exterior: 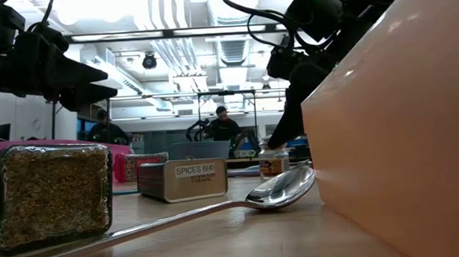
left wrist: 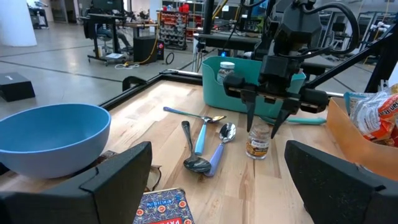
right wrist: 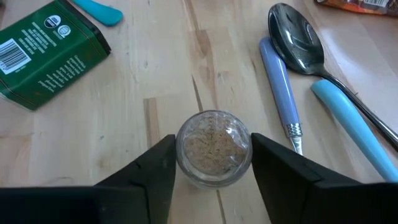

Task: Pick & Place Food Item
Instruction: Put the brown seasoning bottle into the green bin

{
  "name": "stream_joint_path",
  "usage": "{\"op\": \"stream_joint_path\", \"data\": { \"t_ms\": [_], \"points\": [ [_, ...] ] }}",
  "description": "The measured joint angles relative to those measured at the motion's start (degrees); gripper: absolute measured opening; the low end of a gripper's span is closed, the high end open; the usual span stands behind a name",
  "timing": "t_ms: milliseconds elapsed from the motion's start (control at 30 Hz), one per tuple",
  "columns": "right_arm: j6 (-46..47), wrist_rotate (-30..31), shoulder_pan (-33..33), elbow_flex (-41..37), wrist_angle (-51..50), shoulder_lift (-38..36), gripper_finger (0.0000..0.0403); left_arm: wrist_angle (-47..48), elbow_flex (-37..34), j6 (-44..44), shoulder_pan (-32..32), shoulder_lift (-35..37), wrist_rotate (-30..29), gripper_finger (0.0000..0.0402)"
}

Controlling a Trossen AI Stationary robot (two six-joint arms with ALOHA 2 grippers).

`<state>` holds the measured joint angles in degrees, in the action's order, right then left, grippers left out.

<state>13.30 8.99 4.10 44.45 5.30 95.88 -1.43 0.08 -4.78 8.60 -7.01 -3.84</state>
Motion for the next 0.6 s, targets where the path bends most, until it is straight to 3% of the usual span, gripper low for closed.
{"op": "stream_joint_path", "data": {
  "t_ms": [600],
  "points": [
    [0.1,0.2,0.0,0.0,1.0,-1.6,0.0166,0.0,0.0,0.0,0.0,0.0,0.0,0.0372]
  ]
}}
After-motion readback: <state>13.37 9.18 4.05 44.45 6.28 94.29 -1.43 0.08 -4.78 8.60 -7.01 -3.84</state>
